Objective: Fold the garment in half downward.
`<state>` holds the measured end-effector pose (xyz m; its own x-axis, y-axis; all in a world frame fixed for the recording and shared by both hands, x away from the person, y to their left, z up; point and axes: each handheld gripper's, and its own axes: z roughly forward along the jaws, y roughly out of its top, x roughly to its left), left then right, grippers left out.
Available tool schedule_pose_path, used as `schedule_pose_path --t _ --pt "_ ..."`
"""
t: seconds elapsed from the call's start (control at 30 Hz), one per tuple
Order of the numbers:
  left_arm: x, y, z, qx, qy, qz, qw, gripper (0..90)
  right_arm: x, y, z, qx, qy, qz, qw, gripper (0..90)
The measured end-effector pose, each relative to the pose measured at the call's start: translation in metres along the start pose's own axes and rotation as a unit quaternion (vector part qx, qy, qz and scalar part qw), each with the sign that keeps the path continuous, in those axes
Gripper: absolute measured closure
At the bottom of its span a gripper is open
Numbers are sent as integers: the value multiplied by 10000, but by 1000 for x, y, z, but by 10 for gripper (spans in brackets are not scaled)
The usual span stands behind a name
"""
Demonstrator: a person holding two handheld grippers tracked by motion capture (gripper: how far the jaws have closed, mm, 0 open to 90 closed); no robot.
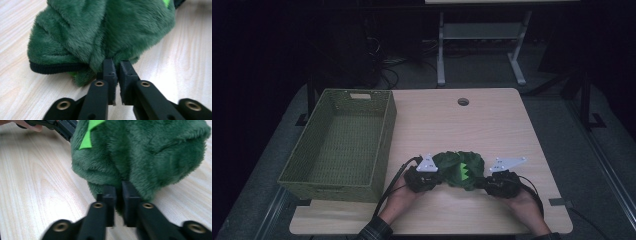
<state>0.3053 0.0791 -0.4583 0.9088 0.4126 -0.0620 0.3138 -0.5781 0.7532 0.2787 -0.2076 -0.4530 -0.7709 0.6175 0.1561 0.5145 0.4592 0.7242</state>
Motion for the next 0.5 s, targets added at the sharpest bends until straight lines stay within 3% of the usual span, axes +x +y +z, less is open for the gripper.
schedule_pose_path --t 0.17,0.23,0.5 --pt "-4 1 -14 -96 46 -20 9999 699 2 -3 -15 -255 -24 116 9996 632" --pt "-7 0 -19 -141 64 -30 9999 694 4 -4 -22 -337 23 172 9993 603" --pt "-10 0 -32 -211 128 -17 9997 690 16 -6 -39 -528 -29 -30 9986 572"
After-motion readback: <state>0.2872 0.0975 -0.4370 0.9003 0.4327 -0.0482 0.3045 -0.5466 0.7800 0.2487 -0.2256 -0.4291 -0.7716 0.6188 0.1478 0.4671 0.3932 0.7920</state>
